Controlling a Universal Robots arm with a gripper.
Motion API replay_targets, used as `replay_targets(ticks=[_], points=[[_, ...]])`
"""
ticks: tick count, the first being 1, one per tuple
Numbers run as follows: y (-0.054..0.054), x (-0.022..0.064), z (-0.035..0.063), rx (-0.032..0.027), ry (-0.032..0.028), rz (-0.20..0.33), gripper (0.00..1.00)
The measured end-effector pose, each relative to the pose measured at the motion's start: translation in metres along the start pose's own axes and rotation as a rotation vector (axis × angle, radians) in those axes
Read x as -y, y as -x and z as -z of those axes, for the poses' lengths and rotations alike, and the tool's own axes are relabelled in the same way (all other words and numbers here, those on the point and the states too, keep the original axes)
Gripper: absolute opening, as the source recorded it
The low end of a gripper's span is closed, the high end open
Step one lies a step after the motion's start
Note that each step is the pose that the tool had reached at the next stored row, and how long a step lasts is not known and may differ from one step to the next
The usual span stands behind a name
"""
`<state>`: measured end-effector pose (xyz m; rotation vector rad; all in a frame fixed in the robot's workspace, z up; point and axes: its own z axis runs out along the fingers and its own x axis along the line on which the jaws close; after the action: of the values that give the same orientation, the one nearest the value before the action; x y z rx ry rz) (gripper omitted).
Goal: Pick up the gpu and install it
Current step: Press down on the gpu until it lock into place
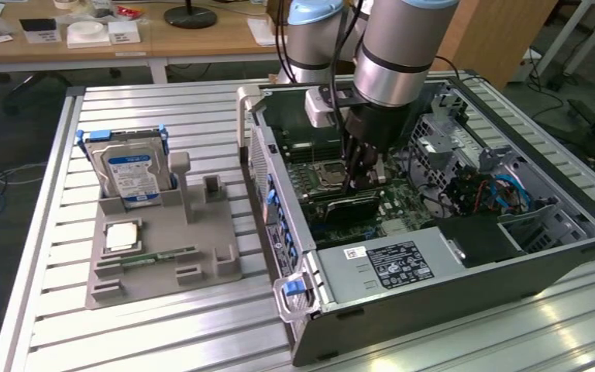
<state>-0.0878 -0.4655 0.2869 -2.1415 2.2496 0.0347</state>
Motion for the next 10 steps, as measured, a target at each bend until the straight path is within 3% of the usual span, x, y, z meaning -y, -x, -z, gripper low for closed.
replay_targets(ticks=[10], points=[[-0.0001,0.0000,-0.0016,0.0000,0.0000,0.000,0.11]])
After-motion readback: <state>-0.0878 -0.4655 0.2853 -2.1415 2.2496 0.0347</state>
